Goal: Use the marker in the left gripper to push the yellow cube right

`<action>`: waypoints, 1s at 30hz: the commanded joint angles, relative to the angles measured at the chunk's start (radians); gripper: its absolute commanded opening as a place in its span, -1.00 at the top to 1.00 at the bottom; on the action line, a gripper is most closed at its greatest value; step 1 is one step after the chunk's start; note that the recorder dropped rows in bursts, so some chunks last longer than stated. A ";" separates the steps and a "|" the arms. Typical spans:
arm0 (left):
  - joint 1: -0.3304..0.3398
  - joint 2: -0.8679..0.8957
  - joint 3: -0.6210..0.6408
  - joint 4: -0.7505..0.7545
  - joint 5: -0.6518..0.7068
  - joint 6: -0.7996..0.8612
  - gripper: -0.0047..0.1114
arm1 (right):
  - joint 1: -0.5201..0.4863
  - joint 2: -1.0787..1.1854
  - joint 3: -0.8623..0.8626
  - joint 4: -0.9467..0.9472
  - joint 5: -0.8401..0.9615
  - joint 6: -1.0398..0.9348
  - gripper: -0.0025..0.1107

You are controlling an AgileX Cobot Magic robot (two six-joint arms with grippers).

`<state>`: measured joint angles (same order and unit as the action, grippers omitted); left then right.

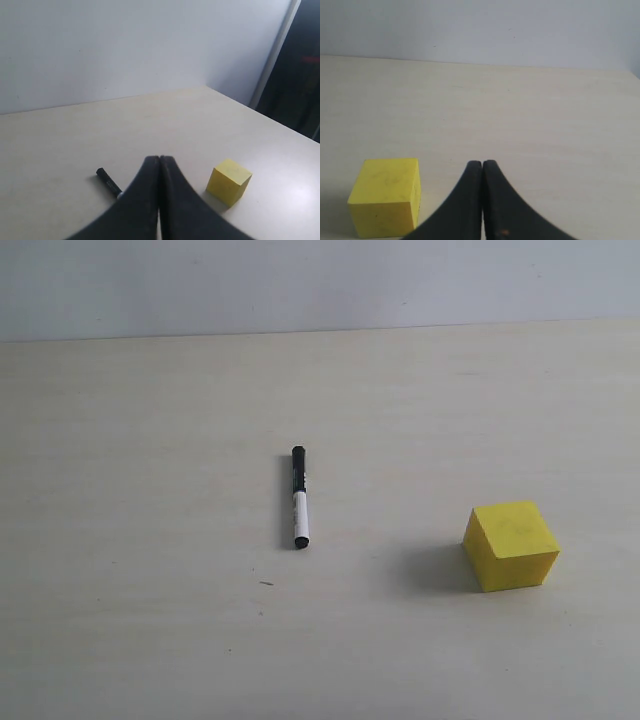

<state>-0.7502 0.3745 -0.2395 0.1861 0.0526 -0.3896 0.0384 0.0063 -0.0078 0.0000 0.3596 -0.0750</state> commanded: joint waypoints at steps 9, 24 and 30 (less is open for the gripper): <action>0.373 -0.213 0.003 -0.001 0.081 0.046 0.92 | -0.004 -0.006 0.003 0.000 -0.006 -0.003 0.96; 0.634 -0.345 0.003 -0.008 0.285 0.046 0.92 | -0.004 -0.006 0.003 0.000 -0.006 -0.003 0.96; 0.634 -0.354 0.100 -0.002 0.202 0.061 0.92 | -0.004 -0.006 0.003 0.000 -0.006 -0.003 0.96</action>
<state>-0.1206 0.0315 -0.1958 0.1861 0.3065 -0.3435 0.0384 0.0063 -0.0078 0.0000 0.3596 -0.0750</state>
